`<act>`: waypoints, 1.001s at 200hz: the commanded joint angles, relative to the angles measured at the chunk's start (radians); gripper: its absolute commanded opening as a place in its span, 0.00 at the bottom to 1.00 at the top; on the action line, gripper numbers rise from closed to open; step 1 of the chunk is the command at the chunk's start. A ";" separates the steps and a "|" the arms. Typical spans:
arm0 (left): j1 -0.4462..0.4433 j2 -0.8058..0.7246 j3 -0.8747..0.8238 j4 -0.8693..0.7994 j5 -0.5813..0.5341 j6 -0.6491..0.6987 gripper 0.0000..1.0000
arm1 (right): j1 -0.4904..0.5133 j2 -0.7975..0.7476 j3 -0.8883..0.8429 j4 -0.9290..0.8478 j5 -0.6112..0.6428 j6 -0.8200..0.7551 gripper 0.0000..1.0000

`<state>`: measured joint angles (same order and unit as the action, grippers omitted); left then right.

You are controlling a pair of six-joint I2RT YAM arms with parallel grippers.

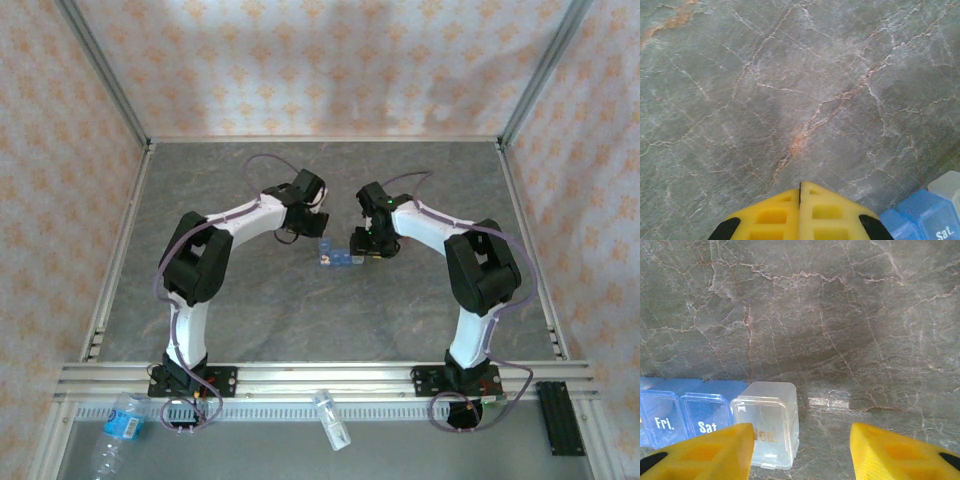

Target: Sort the pills into containers

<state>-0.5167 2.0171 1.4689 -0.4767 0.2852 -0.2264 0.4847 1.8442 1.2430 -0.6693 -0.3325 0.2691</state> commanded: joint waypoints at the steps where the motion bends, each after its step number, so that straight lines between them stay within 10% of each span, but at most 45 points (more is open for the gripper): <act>1: -0.016 0.001 0.029 -0.020 0.027 -0.002 0.00 | 0.007 0.026 -0.007 -0.005 0.050 0.004 0.52; 200: -0.076 -0.150 -0.130 0.019 0.114 -0.042 0.00 | 0.006 0.037 0.002 -0.009 0.064 0.019 0.50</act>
<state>-0.5831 1.8935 1.3632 -0.4747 0.3855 -0.2501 0.4885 1.8488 1.2430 -0.6624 -0.3294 0.2737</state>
